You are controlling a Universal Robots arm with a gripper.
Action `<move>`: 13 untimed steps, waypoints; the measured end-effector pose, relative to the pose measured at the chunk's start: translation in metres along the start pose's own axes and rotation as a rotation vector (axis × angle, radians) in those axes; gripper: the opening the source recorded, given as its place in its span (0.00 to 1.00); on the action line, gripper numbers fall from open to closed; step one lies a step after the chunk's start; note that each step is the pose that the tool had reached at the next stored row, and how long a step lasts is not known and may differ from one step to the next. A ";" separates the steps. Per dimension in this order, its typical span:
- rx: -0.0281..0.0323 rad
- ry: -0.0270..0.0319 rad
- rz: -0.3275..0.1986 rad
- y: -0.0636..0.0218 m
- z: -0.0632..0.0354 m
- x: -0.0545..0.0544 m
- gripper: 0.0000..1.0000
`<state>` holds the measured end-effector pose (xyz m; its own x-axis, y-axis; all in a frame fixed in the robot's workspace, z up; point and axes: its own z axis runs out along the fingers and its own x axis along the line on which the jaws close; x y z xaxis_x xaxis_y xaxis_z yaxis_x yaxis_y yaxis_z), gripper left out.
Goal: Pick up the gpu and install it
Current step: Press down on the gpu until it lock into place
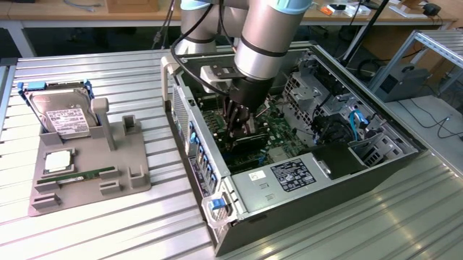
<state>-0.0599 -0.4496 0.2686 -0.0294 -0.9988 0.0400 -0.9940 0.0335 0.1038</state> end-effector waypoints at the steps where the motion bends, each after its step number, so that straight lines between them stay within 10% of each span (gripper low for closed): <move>1: 0.0001 -0.0003 0.000 0.0000 -0.0002 0.000 0.11; 8: 0.0002 -0.0102 -0.001 -0.0079 -0.0145 0.000 0.11; 13: -0.0095 -0.0151 -0.002 -0.0512 -0.0192 0.000 0.11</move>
<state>-0.0070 -0.4505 0.2823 -0.0291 -0.9993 0.0248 -0.9931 0.0318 0.1133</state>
